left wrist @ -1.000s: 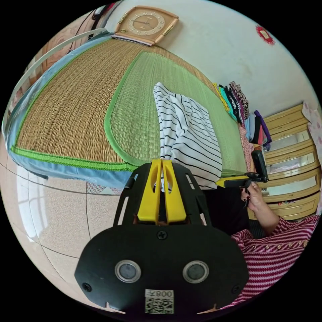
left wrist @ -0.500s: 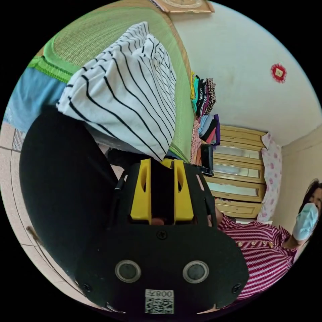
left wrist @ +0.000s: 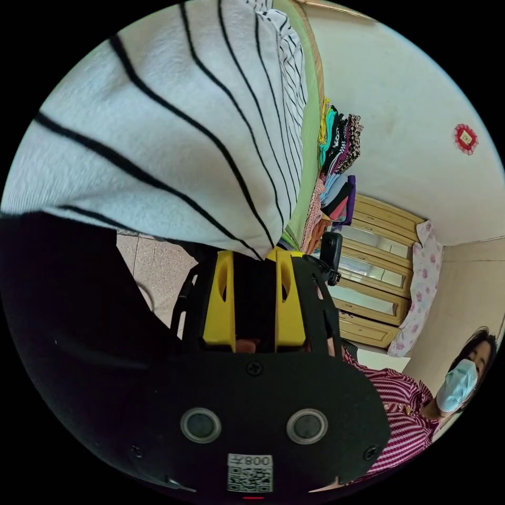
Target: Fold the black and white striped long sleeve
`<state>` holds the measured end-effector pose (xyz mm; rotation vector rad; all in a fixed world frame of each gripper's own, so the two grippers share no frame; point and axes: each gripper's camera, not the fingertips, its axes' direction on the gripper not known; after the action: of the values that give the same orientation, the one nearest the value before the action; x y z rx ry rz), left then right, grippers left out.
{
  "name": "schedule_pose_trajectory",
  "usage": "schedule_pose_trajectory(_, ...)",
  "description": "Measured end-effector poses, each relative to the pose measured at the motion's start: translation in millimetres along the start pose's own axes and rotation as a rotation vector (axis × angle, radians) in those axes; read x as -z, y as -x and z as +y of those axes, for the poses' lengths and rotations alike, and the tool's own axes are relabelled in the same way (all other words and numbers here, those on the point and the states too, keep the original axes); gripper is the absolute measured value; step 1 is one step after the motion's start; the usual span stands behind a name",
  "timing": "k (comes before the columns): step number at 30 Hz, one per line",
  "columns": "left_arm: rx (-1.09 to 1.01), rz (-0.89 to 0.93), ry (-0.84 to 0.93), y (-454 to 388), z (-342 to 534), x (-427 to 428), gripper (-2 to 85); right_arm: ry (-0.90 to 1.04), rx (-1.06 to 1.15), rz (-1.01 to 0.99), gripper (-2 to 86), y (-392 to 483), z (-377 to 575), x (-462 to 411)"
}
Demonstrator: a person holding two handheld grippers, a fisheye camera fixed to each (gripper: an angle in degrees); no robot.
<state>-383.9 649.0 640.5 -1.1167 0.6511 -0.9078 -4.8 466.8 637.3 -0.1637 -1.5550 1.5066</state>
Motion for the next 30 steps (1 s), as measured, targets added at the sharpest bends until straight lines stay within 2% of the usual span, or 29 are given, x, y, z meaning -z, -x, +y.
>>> schedule_pose_trajectory(10, -0.008, 0.056, -0.021, 1, -14, -3, 5.0, -0.008, -0.008, -0.067, 12.9, -3, -9, 17)
schedule_pose_trajectory(23, 0.000, 0.140, -0.037, -1, -12, -5, 4.0, -0.007, -0.027, -0.203, 12.6, -9, -24, 14)
schedule_pose_trajectory(30, -0.008, 0.142, -0.046, -4, -8, -7, 3.8, -0.011, -0.034, -0.309, 8.0, -12, -26, 17)
